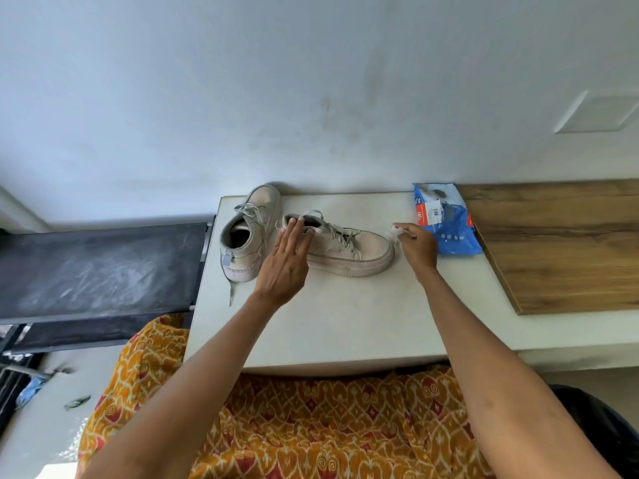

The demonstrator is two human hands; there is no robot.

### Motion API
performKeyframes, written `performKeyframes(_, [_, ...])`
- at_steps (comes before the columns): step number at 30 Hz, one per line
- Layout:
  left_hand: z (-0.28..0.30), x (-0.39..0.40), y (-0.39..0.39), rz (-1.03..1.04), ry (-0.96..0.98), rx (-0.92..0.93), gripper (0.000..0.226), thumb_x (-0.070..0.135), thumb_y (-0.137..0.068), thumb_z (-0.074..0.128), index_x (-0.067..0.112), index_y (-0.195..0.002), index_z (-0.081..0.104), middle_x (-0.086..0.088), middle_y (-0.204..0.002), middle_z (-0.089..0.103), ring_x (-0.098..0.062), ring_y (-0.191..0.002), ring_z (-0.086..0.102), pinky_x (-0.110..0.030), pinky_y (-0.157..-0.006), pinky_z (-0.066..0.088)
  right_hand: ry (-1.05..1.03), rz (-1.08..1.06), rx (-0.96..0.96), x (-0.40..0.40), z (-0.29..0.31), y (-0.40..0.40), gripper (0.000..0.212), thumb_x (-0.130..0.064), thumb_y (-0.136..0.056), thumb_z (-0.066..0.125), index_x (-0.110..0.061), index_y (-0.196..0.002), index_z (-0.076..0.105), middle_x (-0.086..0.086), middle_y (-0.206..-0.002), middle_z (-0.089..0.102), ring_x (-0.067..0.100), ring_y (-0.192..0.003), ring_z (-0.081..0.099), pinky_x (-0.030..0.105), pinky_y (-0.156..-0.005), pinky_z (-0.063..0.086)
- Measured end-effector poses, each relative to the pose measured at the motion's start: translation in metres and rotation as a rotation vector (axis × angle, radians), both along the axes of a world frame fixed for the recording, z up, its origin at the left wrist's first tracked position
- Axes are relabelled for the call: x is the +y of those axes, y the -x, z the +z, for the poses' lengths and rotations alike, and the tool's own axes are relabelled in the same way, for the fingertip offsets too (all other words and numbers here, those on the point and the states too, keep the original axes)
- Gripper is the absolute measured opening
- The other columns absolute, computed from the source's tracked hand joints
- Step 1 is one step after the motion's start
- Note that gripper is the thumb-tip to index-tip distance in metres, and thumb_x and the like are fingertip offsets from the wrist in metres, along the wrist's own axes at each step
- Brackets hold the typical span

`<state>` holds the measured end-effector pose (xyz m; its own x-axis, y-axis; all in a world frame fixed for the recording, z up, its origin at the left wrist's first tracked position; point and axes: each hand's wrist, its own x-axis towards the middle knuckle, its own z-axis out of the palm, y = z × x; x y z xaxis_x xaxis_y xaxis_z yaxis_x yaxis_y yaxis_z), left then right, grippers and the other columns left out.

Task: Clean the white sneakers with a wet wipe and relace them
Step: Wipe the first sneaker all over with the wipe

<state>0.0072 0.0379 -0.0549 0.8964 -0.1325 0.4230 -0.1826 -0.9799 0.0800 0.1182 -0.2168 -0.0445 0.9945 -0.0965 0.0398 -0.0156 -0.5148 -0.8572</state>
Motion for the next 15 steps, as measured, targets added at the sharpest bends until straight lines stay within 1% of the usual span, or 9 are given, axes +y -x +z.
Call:
performKeyframes(1, [0.002,-0.003,-0.002,0.006,0.038,-0.022,0.045,0.008,-0.089,0.042,0.005,-0.133,0.047,-0.022,-0.141,0.041,-0.039,-0.133,0.037,-0.040,-0.109,0.033,-0.027,0.055,0.007,0.002,0.004,-0.004,0.031,-0.002,-0.088,0.049,-0.009,-0.110,0.069,0.006,-0.114,0.067,0.020,-0.105,0.061,0.015,-0.074,0.044])
performKeyframes(2, [0.005,-0.004,-0.004,0.025,0.073,-0.041,0.039,0.006,-0.089,0.051,0.007,-0.128,0.052,-0.019,-0.134,0.047,-0.039,-0.124,0.044,-0.040,-0.096,0.045,-0.031,0.110,0.012,0.003,0.007,-0.009,0.031,-0.003,-0.088,0.048,-0.008,-0.111,0.068,0.006,-0.115,0.067,0.019,-0.107,0.060,0.016,-0.077,0.044])
performKeyframes(3, [0.009,-0.005,-0.006,0.045,0.092,-0.061,0.036,0.005,-0.087,0.058,0.008,-0.122,0.056,-0.016,-0.124,0.053,-0.038,-0.112,0.050,-0.041,-0.080,0.053,-0.006,0.168,0.014,0.005,0.012,-0.014,0.031,-0.003,-0.089,0.048,-0.008,-0.113,0.067,0.007,-0.116,0.066,0.019,-0.108,0.059,0.015,-0.079,0.042])
performKeyframes(4, [0.013,-0.005,-0.008,0.051,0.090,-0.075,0.033,0.004,-0.085,0.062,0.009,-0.117,0.059,-0.014,-0.114,0.056,-0.035,-0.101,0.053,-0.039,-0.065,0.055,0.038,0.225,0.019,0.007,0.017,-0.021,0.031,-0.003,-0.089,0.048,-0.007,-0.114,0.067,0.008,-0.117,0.065,0.019,-0.108,0.058,0.011,-0.077,0.041])
performKeyframes(6, [0.018,-0.003,-0.010,0.032,0.064,-0.080,0.027,0.006,-0.085,0.060,0.009,-0.112,0.060,-0.011,-0.102,0.058,-0.031,-0.090,0.051,-0.037,-0.048,0.051,0.103,0.350,0.058,0.013,0.027,-0.030,0.031,-0.002,-0.090,0.046,-0.006,-0.114,0.066,0.011,-0.119,0.063,0.018,-0.107,0.057,0.002,-0.072,0.038])
performKeyframes(8, [0.019,-0.002,-0.009,0.023,0.044,-0.081,0.023,0.011,-0.088,0.052,0.009,-0.110,0.059,-0.009,-0.096,0.056,-0.029,-0.087,0.048,-0.033,-0.042,0.046,0.166,0.499,0.147,0.021,0.032,-0.034,0.029,-0.006,-0.091,0.048,-0.007,-0.114,0.067,0.009,-0.121,0.063,0.015,-0.109,0.057,0.009,-0.082,0.040])
performKeyframes(10, [0.017,-0.004,-0.008,0.042,0.052,-0.081,0.021,0.011,-0.088,0.057,0.008,-0.108,0.059,-0.009,-0.092,0.054,-0.029,-0.086,0.047,-0.032,-0.042,0.042,0.254,0.588,0.241,0.026,0.032,-0.033,0.029,-0.019,-0.093,0.050,-0.011,-0.115,0.067,0.004,-0.125,0.062,0.015,-0.117,0.053,0.022,-0.095,0.039])
performKeyframes(13, [0.017,-0.007,-0.010,0.067,0.075,-0.069,0.024,0.010,-0.082,0.069,0.008,-0.104,0.061,-0.011,-0.089,0.053,-0.029,-0.084,0.047,-0.032,-0.042,0.043,0.228,0.543,0.303,0.020,0.030,-0.026,0.038,-0.040,-0.094,0.048,-0.016,-0.117,0.066,0.002,-0.127,0.060,0.018,-0.120,0.051,0.031,-0.101,0.038])
performKeyframes(15, [0.022,-0.008,-0.014,0.073,0.048,-0.057,0.022,0.010,-0.077,0.074,0.008,-0.096,0.063,-0.010,-0.084,0.053,-0.028,-0.080,0.051,-0.031,-0.043,0.042,0.179,0.486,0.311,0.009,0.025,-0.022,0.045,-0.044,-0.096,0.042,-0.014,-0.122,0.062,0.005,-0.129,0.058,0.020,-0.121,0.050,0.030,-0.098,0.037])
